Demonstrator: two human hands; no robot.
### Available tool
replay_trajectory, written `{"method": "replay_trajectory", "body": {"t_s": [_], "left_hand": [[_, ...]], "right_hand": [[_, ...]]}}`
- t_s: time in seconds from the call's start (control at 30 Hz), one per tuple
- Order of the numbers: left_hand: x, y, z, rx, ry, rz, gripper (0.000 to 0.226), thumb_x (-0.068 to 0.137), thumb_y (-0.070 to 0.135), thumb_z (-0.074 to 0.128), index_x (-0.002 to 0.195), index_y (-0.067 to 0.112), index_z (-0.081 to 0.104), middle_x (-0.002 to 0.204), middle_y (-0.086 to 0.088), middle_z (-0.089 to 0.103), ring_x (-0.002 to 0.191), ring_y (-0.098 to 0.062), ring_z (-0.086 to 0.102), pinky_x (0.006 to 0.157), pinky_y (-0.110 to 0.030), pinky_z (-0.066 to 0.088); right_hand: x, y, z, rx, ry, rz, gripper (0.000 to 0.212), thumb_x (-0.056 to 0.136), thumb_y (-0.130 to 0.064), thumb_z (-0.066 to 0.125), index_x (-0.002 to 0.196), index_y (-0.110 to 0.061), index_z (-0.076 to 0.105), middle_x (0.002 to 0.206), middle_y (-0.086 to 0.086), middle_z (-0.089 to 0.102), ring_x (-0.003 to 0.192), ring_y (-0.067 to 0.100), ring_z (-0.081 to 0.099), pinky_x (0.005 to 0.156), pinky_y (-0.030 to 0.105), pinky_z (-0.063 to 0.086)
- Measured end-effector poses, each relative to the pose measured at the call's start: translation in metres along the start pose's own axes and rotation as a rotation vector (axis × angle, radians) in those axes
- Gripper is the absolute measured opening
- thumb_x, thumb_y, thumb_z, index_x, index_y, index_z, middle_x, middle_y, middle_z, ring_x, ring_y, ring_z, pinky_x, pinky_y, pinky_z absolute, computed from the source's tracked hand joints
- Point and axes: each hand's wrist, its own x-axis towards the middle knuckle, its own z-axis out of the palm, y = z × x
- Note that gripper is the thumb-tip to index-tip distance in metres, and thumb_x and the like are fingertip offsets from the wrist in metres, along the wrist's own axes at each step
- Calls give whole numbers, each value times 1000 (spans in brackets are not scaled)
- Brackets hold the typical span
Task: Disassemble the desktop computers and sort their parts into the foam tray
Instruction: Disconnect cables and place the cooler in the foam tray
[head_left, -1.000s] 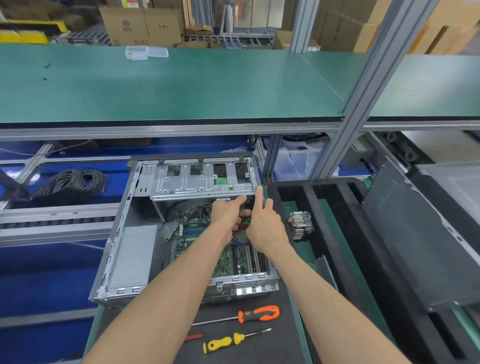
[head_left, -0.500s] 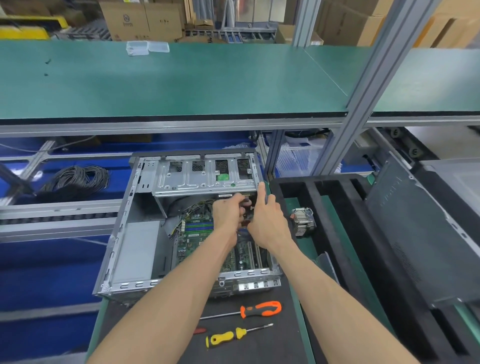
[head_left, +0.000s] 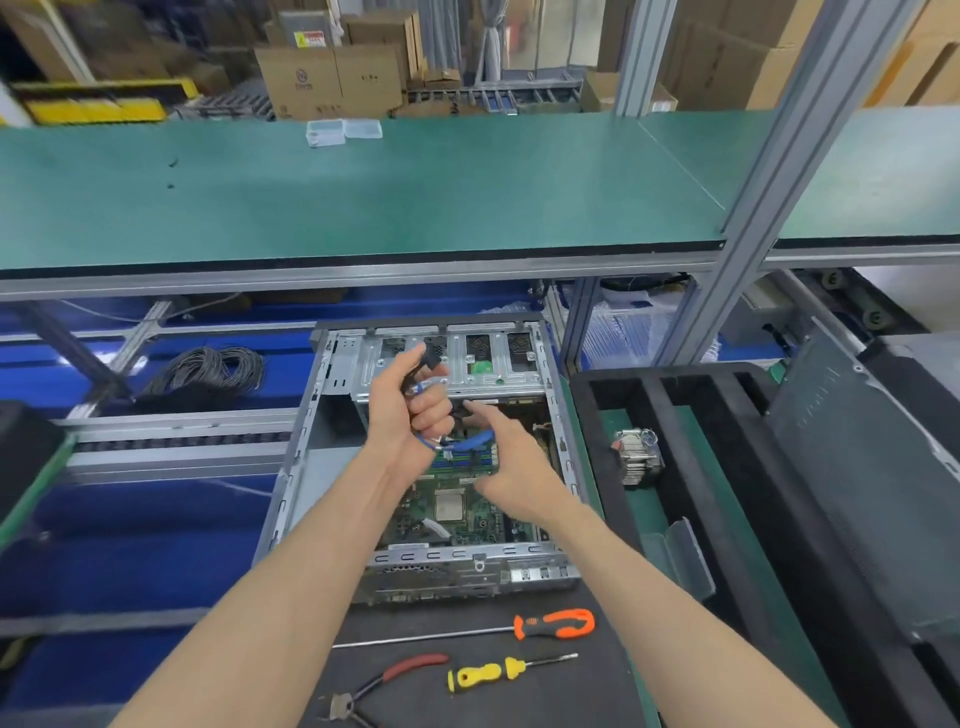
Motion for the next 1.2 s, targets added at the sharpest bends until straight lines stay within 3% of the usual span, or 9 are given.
{"method": "replay_trajectory", "body": {"t_s": [0.1,0.2,0.3,0.43,0.53,0.67,0.93,1.1,1.2], "left_hand": [[-6,12,10,-60,-65,2,38,94,41,56,72,11,66,44,8,26,33,-5,19,36,-20,10],[-10,19,14,-138,-121,-8,42,93,49,57,79,11,65,45,9,26,34,-4,20,36,-20,12],[-9,15,18,-147,-97,-10,44,83,56,67,77,13,66,46,9,25,35,-4,19,38,-20,10],[2,1,4,-33,179,48,21,88,32,72,85,14,61,50,7,29,39,-6,29,38,-18,24],[14,-14,-21,131,400,40,10,98,13,62,91,7,64,53,0,50,49,-11,49,48,-23,45],[32,-38,-51,457,625,-87,19,94,-4,46,78,4,53,50,-9,51,44,-18,49,47,-24,40],[50,-56,-62,1281,437,-224,7,85,10,63,80,12,58,78,-6,59,70,-20,53,61,-28,42],[65,-58,-61,1402,442,-99,28,81,10,61,105,18,71,111,-10,69,103,-26,61,86,-28,50],[76,-57,-65,1448,524,22,24,82,8,54,101,6,69,108,-20,67,92,-34,58,76,-34,48]], "right_hand": [[6,-2,7,363,19,67,80,72,-11,82,139,-42,50,139,-11,55,118,9,56,97,40,49],[7,-3,12,436,-35,126,67,75,-31,85,130,-53,55,132,-24,56,118,-8,49,96,25,41],[12,-7,22,381,36,126,19,88,-37,74,104,-28,70,90,-21,63,81,-1,55,75,23,39],[11,-1,20,334,296,246,32,91,-17,65,61,-9,57,47,-11,42,48,10,32,52,29,26],[11,6,8,290,324,344,39,87,-9,63,50,-7,50,52,4,53,53,19,39,55,32,28],[12,6,9,218,273,382,38,86,-6,61,52,-7,45,60,25,54,53,23,47,56,42,48],[14,5,16,443,245,459,48,94,-36,59,66,3,62,61,16,68,58,25,69,73,47,62],[16,13,14,290,303,549,37,89,-20,69,59,-5,53,56,17,63,46,14,67,47,26,54],[18,17,15,279,304,572,35,90,-19,69,62,-4,56,59,18,65,49,17,70,41,20,45]]}}
